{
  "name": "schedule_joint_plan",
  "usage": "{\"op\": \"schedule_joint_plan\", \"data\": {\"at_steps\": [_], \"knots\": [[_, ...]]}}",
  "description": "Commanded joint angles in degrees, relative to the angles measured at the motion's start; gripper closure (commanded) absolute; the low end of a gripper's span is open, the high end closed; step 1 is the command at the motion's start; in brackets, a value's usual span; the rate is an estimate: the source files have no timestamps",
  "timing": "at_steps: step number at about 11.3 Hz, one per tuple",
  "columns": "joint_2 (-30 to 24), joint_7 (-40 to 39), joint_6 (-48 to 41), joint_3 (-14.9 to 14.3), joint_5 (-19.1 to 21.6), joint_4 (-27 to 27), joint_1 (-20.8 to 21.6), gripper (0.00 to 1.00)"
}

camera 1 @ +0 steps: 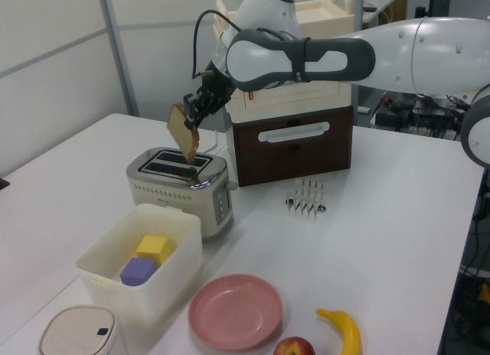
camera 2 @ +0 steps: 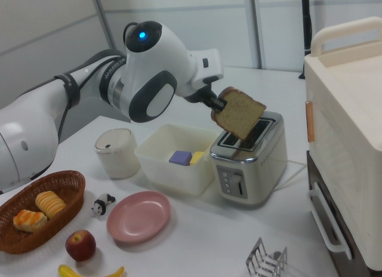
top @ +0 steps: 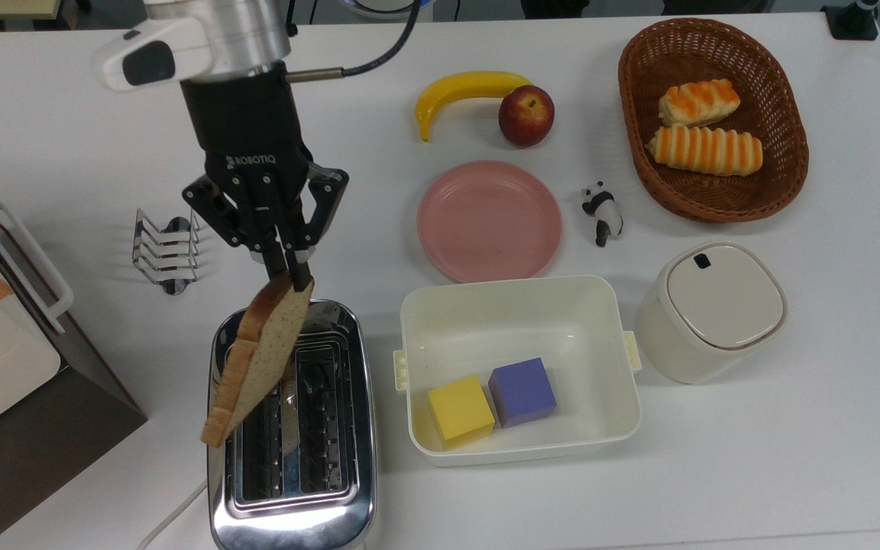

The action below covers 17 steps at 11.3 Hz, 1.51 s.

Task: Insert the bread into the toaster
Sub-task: 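Lower the bread slice edge-first into a toaster slot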

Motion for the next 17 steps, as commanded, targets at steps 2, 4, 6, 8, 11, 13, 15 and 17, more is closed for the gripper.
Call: {"op": "schedule_joint_plan", "data": {"at_steps": [2,4,6,8,11,13,15,17], "knots": [[0.72,-0.36,1.64,-0.40,0.87,-1.01,0.66,0.83],[0.72,-1.59,1.55,-0.92,0.78,-1.01,0.14,0.83],[0.72,-2.99,1.55,-1.10,0.61,-1.10,-0.39,0.83],[0.72,-4.31,1.55,-1.28,0.52,-1.89,-0.83,0.83],[0.72,-4.84,1.55,-1.28,0.43,-1.89,-2.06,0.82],[0.72,-5.64,1.47,-1.28,0.52,-2.15,-2.42,0.82],[0.72,-5.64,1.20,-1.19,0.52,-2.68,-2.07,0.80],[0.89,-5.81,1.20,-0.93,0.34,-3.29,-1.71,0.79]]}}
